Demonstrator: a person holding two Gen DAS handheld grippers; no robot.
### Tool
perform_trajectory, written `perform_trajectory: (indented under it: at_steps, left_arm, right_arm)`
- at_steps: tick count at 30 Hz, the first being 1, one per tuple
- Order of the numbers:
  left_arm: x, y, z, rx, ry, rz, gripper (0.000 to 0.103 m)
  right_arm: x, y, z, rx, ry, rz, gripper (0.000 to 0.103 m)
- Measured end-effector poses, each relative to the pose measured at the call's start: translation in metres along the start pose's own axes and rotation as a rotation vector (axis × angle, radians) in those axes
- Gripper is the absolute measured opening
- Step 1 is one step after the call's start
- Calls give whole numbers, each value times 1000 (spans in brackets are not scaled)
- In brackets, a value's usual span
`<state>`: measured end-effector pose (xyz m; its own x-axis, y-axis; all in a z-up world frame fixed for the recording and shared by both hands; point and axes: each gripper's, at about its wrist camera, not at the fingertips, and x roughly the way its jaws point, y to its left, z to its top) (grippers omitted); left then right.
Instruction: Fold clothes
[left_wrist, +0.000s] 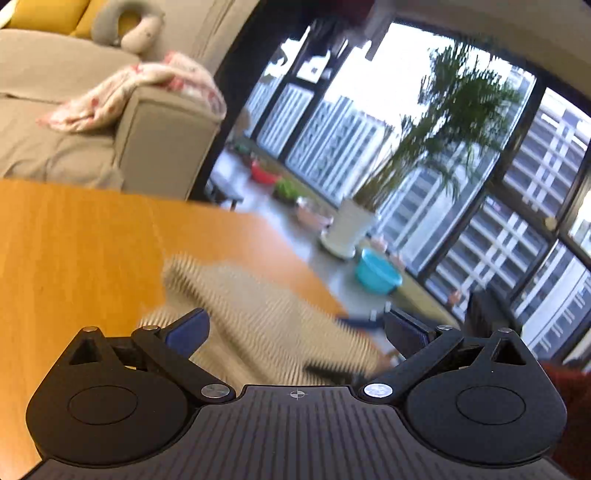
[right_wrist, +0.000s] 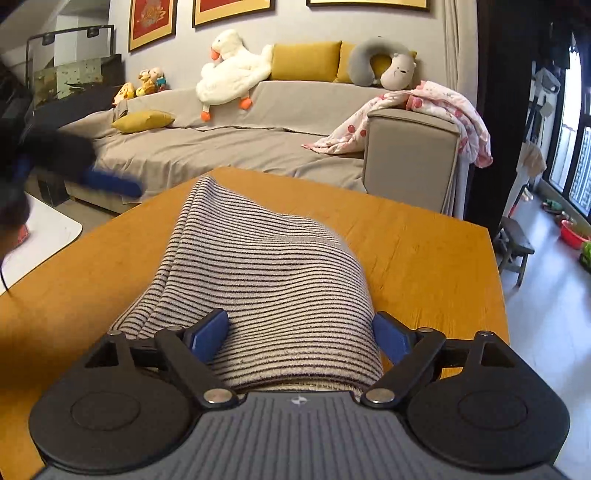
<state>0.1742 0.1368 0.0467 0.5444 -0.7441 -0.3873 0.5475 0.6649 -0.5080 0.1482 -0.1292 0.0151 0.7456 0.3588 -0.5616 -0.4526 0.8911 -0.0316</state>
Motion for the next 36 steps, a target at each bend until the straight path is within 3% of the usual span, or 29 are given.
perform_trajectory:
  at_steps: [2,4,11,17,22,27,32,36]
  left_arm:
    - [17,13,3,-79,55,-16,103]
    - [31,23,1,-146,101,33,103]
    - [17,33,-5,-137,-5,2,103]
    - [32,20,1,-132,11,80,103]
    - [7,7,-17,-90,-47,162,103]
    - [18,23,-15,-144,-41,72,103]
    - [55,44,-2,-199,-12,-43,103]
    - [84,50,6,-229,22,-73,103]
  right_arm:
    - [0,0,-4,-7,-10,-5,87]
    - [1,-3,-6,20,-14,-2,87]
    - [8,-13,-21,151,-56,24,96]
    - [7,-22,-31,227,-78,41,97]
    - [8,-26,-33,250,-77,51,99]
    - [11,-30,-32,276,-66,62,101]
    - [9,-27,-34,263,-77,42,101]
    - [9,-27,-35,267,-77,45,101]
